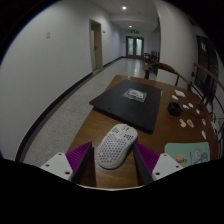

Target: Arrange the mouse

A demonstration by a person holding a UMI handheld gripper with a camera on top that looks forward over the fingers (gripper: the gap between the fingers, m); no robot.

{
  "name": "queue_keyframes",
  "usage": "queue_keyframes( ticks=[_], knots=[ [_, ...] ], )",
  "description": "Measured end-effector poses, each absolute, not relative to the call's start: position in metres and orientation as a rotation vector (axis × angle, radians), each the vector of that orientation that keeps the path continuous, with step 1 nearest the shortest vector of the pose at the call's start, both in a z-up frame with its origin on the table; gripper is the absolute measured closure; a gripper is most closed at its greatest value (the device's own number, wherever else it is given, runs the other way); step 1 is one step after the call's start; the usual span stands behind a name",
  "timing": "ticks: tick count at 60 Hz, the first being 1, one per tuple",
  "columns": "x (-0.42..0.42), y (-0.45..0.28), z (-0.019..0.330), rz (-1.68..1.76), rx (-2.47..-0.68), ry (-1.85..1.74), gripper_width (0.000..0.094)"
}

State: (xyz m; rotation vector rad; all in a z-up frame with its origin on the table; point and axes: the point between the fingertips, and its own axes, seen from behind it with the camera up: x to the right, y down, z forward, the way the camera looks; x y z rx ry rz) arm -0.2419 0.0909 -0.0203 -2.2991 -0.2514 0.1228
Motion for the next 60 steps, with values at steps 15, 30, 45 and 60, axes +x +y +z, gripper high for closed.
queue_keyframes(
  ticks=[15,30,45,60],
  knots=[
    [-0.239,0.118,-0.022,0.037,-2.289,-0.105,0.0277],
    [-0.247,0.081,-0.015,0.166,-2.255,-0.266,0.0581],
    [-0.138,0.057,0.155,0.132,-1.914,-0.200,0.0592],
    [0.010,0.014,0.051,0.081,-2.155,0.019,0.0591]
  ],
)
